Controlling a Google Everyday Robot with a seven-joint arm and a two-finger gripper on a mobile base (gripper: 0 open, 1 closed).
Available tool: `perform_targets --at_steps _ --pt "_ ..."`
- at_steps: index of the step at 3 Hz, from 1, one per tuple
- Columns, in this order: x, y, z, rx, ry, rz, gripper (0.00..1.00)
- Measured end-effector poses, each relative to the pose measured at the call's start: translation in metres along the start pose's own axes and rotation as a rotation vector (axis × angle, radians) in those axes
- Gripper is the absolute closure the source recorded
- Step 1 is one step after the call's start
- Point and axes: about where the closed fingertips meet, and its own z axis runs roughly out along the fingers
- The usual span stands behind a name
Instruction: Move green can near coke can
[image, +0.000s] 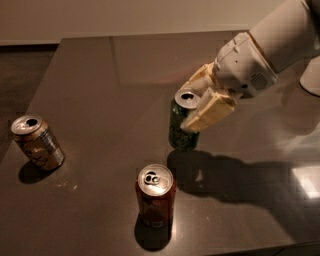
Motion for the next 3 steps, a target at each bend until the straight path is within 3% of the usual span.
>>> perform_targets --at_steps 1,3 --pt "0.000 0.029 0.009 -0.064 0.005 -0.073 0.98" --pt "0.008 0.055 0.039 -0.158 0.025 -0.158 0.57"
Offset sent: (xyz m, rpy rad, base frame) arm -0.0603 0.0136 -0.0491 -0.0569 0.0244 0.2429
